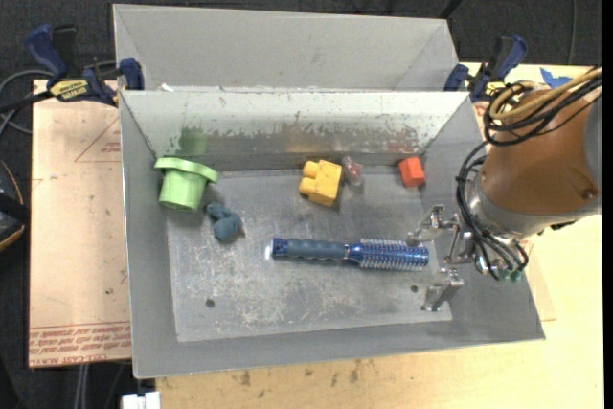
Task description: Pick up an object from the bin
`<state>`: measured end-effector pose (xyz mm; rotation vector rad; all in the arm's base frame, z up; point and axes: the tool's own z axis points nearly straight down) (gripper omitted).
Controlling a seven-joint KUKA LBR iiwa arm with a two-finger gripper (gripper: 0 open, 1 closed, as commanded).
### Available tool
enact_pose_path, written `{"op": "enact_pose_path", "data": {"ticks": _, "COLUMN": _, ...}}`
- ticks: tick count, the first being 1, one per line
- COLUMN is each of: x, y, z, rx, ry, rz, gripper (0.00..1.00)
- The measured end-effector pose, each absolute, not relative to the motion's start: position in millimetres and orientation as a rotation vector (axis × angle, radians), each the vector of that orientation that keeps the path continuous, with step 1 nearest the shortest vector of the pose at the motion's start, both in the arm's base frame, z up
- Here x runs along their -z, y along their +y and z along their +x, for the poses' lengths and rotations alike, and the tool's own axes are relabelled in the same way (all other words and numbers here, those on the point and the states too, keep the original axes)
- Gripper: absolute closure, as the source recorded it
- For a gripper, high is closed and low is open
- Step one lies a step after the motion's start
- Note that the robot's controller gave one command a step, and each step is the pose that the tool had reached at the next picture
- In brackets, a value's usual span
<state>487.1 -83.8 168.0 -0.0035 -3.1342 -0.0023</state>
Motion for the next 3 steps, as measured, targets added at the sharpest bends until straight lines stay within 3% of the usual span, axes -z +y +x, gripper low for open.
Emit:
{"op": "enact_pose_path", "data": {"ticks": 1, "x": -71.9, "y": -95.7, "z": 546.8, "rx": 0.002, "ry": -3.145, "rz": 0.086, "gripper": 0.00}}
{"op": "enact_pose_path", "data": {"ticks": 2, "x": -77.3, "y": -95.9, "z": 549.3, "rx": -0.002, "ry": -3.157, "rz": 0.089, "gripper": 1.00}}
{"op": "enact_pose_path", "data": {"ticks": 3, "x": -231.9, "y": -94.7, "z": 571.4, "rx": -0.003, "ry": -3.152, "rz": 0.048, "gripper": 1.00}}
